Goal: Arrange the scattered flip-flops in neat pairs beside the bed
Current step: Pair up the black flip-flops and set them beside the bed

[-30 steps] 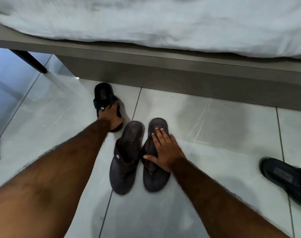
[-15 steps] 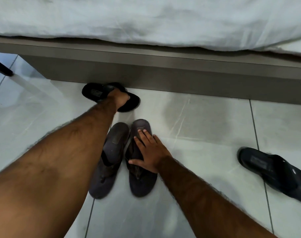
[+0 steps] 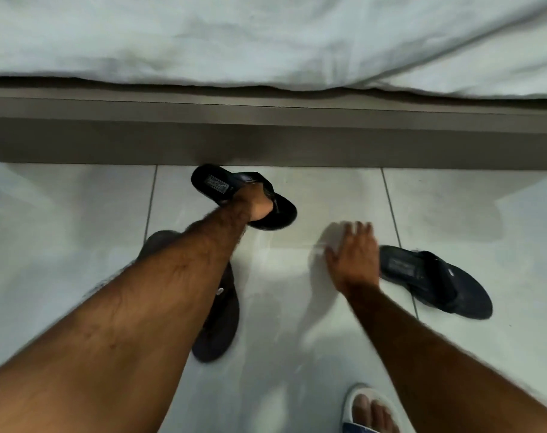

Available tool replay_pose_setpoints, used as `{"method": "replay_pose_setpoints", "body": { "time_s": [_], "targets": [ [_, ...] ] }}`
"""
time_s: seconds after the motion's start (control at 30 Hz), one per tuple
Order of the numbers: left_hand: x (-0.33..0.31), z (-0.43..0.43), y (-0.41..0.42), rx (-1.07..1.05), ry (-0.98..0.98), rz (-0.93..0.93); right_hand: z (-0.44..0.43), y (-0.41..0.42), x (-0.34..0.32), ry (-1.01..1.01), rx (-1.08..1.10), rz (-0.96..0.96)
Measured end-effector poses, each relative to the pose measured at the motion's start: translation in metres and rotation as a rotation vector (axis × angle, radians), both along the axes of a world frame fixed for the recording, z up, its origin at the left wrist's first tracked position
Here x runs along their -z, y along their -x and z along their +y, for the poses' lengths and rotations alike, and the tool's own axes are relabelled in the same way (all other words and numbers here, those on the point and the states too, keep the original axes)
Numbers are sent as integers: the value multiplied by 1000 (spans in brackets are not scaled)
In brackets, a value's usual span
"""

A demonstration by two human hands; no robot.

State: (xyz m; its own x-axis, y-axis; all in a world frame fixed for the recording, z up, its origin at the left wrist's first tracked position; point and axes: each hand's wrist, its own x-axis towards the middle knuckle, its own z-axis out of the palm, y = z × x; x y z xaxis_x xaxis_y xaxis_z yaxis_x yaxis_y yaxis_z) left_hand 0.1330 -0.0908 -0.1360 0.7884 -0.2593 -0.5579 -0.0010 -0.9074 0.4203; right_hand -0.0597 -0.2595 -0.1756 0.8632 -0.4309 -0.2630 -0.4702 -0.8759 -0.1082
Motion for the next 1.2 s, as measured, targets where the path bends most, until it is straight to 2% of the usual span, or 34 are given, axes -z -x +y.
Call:
{"method": "replay_pose_setpoints", "body": {
  "time_s": [0.07, 0.17, 0.3, 0.37, 0.5, 0.63, 0.8, 0.93, 1.03, 1.13, 1.2],
  "targets": [
    [5, -22, 17, 77, -4, 5, -39, 19, -5, 61, 199, 57],
    [8, -52, 43, 194, -28, -22, -86, 49, -16, 82, 374, 142],
    [16, -78, 73, 376, -74, -62, -127, 81, -20, -24, 452, 408],
    [22, -78, 90, 400, -44, -89, -136, 86, -17, -65, 441, 448],
    [33, -70, 124, 395, -42, -273, -142, 77, -8, -30, 424, 300],
    [44, -70, 145, 338, -4, -279, -140, 46, -5, 20, 458, 232],
    [49, -81, 166, 396, 8, -303, -148, 19, -15, -140, 492, 145],
    [42, -96, 182, 511, 38, -308, -161, 30, -26, -213, 408, 93],
    [38, -105, 189, 483, 61, -318, -170, 54, -31, -62, 149, -55],
    [37, -112, 194, 399, 49, -283, -179, 71, -22, -125, -66, 0],
    [39, -118, 197, 388, 56, -240, -182, 75, -13, -222, -70, 74]
  ]
}}
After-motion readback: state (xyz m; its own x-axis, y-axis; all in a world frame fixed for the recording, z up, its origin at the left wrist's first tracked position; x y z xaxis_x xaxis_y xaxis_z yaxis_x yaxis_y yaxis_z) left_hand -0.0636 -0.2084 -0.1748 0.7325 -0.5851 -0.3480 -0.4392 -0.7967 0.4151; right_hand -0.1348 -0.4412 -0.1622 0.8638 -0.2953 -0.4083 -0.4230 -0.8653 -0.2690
